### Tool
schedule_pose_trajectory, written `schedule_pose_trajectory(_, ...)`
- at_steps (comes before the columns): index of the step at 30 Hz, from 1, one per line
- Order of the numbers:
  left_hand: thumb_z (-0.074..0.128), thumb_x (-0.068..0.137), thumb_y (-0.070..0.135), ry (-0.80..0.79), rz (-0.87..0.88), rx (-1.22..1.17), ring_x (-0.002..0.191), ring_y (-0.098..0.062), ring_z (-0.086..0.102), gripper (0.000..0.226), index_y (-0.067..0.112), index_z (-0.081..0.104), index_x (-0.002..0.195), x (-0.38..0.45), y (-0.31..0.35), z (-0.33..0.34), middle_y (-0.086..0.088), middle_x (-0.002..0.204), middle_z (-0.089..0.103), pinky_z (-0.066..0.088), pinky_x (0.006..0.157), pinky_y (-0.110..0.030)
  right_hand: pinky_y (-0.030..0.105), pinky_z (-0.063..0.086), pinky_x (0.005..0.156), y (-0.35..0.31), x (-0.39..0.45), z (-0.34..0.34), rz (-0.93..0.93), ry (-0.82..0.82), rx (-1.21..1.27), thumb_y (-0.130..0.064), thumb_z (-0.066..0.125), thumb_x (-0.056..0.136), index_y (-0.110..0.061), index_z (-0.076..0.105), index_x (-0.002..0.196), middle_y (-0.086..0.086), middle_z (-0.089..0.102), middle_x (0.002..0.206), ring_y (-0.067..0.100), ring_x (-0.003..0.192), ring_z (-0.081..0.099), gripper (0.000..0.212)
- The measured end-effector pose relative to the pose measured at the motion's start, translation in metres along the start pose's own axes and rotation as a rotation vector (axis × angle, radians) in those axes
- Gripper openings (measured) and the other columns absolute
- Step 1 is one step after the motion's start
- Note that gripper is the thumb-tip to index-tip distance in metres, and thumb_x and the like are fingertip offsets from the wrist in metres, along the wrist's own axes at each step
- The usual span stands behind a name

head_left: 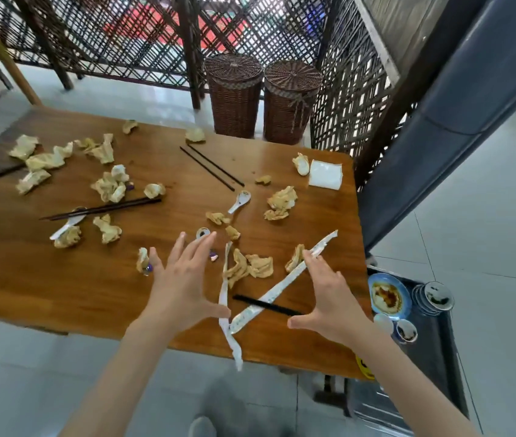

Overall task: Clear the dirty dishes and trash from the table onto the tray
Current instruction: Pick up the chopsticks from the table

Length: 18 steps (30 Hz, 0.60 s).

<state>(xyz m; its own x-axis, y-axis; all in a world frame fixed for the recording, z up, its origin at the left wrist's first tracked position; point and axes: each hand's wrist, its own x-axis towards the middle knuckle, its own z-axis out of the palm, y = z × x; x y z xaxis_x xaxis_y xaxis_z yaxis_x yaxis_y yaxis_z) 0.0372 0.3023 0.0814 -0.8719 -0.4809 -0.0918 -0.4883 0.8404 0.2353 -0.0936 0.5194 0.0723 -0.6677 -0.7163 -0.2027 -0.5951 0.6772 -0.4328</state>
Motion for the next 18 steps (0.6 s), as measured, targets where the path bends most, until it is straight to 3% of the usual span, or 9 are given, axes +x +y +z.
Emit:
schedule_pose_trajectory(9, 0.076, 0.048, 0.069, -0.022, 0.021, -0.012, 0.144, -0.017, 0.001, 0.124, 0.043, 0.003, 0.144, 0.044, -0.025, 0.025, 0.014, 0.154, 0.018, -0.012, 0.103, -0.055, 0.041, 0.009, 0.116, 0.000, 0.042, 0.024, 0.031, -0.009, -0.123, -0.051, 0.077, 0.066, -0.026, 0.005, 0.150, -0.008, 0.013, 0.157, 0.013, 0.145, 0.008, 0.113)
schedule_pose_trajectory(15, 0.076, 0.058, 0.062, -0.043, 0.069, -0.055, 0.144, -0.017, 0.004, 0.106, 0.045, 0.015, 0.143, 0.057, -0.017, 0.061, 0.015, 0.153, 0.020, -0.010, 0.105, -0.058, 0.029, 0.035, 0.106, 0.029, 0.051, 0.059, 0.040, 0.001, -0.145, -0.038, 0.073, 0.077, -0.026, 0.049, 0.133, -0.007, 0.050, 0.135, 0.013, 0.126, 0.044, 0.062)
schedule_pose_trajectory(18, 0.073, 0.064, 0.060, -0.021, 0.077, -0.081, 0.144, -0.017, 0.010, 0.092, 0.045, 0.026, 0.141, 0.059, -0.018, 0.078, 0.015, 0.151, 0.027, -0.006, 0.107, -0.060, 0.024, 0.042, 0.097, 0.043, 0.054, 0.078, 0.066, -0.047, -0.130, -0.033, 0.070, 0.081, -0.027, 0.059, 0.122, -0.008, 0.057, 0.123, 0.010, 0.114, 0.050, 0.043)
